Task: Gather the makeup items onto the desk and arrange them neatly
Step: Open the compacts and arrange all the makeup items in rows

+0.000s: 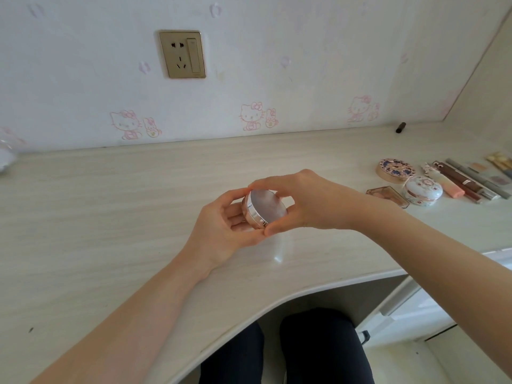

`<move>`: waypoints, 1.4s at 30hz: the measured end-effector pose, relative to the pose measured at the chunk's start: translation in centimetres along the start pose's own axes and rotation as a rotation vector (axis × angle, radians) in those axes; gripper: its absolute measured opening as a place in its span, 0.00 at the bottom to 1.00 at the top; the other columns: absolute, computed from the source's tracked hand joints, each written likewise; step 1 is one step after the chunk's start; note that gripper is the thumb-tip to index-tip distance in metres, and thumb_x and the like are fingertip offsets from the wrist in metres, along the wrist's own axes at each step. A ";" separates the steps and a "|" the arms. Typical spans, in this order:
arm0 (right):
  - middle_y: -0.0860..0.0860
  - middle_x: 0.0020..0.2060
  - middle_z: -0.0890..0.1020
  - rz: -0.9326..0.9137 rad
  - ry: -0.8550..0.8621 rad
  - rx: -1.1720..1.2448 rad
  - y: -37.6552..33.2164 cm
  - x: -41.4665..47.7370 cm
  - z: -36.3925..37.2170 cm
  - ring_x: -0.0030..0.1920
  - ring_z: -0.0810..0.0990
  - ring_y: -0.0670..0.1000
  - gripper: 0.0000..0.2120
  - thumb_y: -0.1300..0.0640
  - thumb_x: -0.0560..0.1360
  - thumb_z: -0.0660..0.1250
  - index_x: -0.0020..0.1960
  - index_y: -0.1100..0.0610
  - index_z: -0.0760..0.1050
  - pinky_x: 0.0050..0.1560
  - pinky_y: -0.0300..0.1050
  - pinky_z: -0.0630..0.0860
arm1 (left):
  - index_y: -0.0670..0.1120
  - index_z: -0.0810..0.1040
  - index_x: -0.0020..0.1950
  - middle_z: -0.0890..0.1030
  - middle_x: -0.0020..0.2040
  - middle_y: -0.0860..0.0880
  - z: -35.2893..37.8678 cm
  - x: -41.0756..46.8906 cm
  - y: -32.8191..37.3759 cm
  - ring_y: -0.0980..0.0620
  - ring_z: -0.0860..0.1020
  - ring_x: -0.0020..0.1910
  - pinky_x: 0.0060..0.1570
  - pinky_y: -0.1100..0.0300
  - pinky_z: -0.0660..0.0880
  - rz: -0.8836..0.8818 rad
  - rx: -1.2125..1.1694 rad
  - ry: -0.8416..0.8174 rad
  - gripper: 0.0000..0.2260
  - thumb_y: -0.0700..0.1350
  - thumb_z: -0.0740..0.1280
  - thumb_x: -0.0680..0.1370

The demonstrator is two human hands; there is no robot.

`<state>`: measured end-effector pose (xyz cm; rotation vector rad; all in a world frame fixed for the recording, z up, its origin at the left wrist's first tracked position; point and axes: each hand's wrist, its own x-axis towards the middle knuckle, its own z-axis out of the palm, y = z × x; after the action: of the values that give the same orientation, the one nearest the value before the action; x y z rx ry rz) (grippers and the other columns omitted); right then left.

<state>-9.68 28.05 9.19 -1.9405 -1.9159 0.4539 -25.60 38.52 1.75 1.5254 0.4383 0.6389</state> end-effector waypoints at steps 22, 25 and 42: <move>0.39 0.47 0.78 -0.015 -0.029 0.004 0.2 0.9 -0.3 0.45 0.75 0.41 0.24 0.52 0.68 0.68 0.64 0.45 0.72 0.38 0.29 0.69 | 0.52 0.69 0.59 0.83 0.53 0.53 -0.3 0.6 -1.2 0.56 0.80 0.56 0.56 0.63 0.74 0.035 0.222 -0.031 0.32 0.42 0.81 0.61; 0.39 0.49 0.80 -0.036 -0.026 0.004 -0.1 0.9 -0.3 0.46 0.76 0.42 0.24 0.54 0.68 0.69 0.63 0.44 0.73 0.40 0.29 0.70 | 0.53 0.68 0.64 0.82 0.56 0.55 -0.3 0.6 -1.2 0.57 0.79 0.57 0.55 0.64 0.75 0.054 0.245 -0.050 0.36 0.45 0.80 0.61; 0.43 0.46 0.80 -0.046 -0.032 -0.018 1.1 0.2 2.8 0.45 0.77 0.48 0.22 0.53 0.70 0.70 0.63 0.46 0.72 0.45 0.48 0.76 | 0.53 0.67 0.72 0.67 0.64 0.70 -1.3 1.1 -1.1 0.87 0.45 0.60 0.66 0.78 0.37 0.246 0.937 -0.223 0.40 0.63 0.76 0.64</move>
<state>-10.08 28.38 6.20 -1.9067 -1.9865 0.4584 -25.52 40.28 0.77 2.5421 0.3981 0.4495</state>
